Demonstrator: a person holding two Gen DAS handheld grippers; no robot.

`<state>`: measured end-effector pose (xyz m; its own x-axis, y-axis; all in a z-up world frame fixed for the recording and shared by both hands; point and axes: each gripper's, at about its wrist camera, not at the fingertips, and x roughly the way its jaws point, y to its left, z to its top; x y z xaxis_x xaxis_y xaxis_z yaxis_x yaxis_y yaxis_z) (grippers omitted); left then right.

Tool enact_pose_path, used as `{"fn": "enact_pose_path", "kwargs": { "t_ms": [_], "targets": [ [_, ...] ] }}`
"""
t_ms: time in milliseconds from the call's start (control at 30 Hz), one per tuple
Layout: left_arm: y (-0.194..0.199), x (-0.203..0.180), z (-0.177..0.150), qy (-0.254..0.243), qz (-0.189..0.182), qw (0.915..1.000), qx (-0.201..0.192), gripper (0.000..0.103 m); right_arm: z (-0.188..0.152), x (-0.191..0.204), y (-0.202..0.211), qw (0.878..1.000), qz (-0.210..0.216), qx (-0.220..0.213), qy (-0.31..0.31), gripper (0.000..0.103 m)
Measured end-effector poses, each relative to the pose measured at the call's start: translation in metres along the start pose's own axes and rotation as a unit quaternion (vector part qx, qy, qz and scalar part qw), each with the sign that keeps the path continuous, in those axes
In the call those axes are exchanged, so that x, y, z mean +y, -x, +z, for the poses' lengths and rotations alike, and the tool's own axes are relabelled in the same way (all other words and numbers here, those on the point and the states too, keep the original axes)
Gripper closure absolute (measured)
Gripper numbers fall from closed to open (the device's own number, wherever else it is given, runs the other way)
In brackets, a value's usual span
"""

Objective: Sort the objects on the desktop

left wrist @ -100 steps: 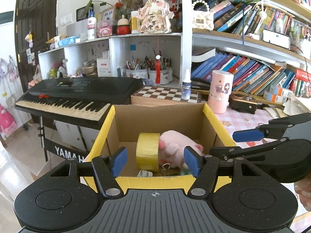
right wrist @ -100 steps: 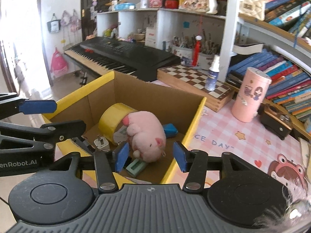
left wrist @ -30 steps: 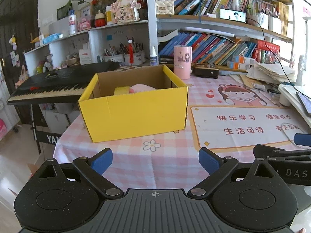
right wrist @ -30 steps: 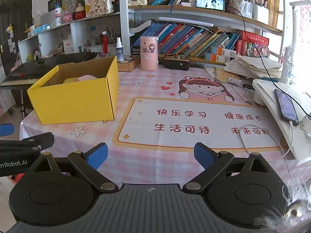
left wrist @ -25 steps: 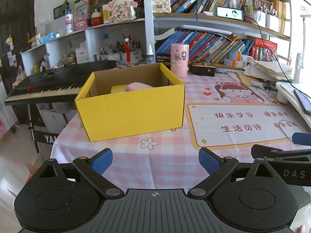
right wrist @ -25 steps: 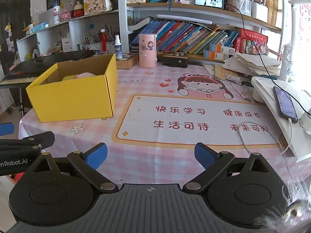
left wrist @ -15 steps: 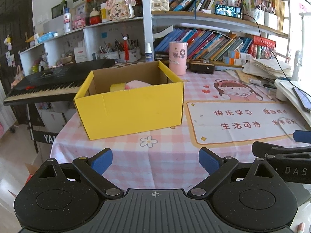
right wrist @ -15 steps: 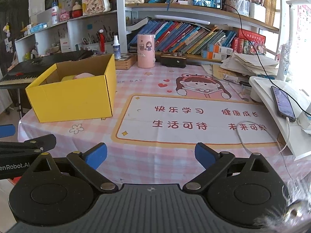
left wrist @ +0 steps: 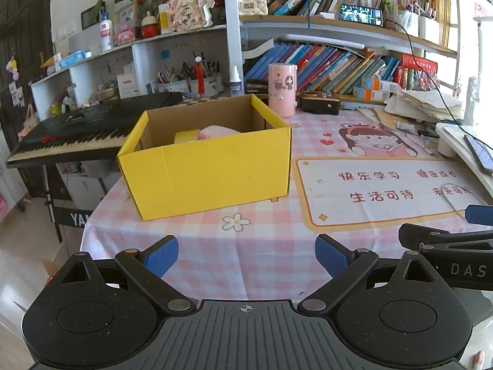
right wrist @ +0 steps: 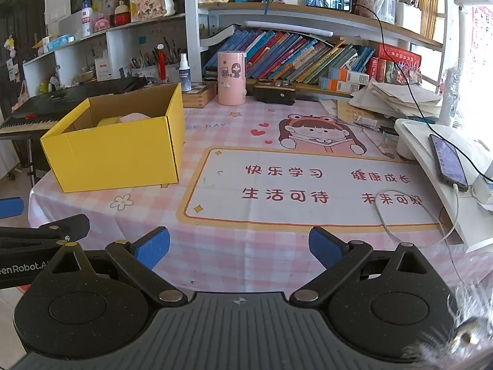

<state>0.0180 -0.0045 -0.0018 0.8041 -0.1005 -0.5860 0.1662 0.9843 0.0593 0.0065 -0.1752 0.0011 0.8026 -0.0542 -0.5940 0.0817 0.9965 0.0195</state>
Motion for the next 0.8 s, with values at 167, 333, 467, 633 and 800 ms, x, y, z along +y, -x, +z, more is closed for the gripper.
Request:
{"fn": "enact_pose_path", "kwargs": {
  "t_ms": [167,333,467,633,800],
  "targets": [
    [-0.0019,0.0011,0.0008,0.002,-0.002,1.0000,0.003,0.006,-0.0005,-0.0003,-0.0023,1.000,-0.004,0.003,-0.002,0.005],
    [-0.0034,0.0010,0.0022,0.001,-0.006,1.0000,0.004,0.006,-0.0007,-0.0024,-0.0041,1.000,-0.007,0.006,-0.007,0.005],
    [-0.0055,-0.0001,0.0035,-0.001,-0.009,0.9999,0.006,0.006,-0.0003,-0.0025,-0.0045,1.000,-0.008,0.006,-0.007,0.005],
    [-0.0073,0.0015,0.0038,0.002,-0.012,0.9999,0.009,0.004,-0.0007,-0.0037,-0.0054,1.000,-0.009,0.007,-0.008,0.005],
    [-0.0078,0.0019,0.0032,0.004,-0.011,0.9999,0.007,0.002,-0.0002,-0.0049,-0.0076,1.000,-0.011,0.010,-0.009,0.005]
  ]
}}
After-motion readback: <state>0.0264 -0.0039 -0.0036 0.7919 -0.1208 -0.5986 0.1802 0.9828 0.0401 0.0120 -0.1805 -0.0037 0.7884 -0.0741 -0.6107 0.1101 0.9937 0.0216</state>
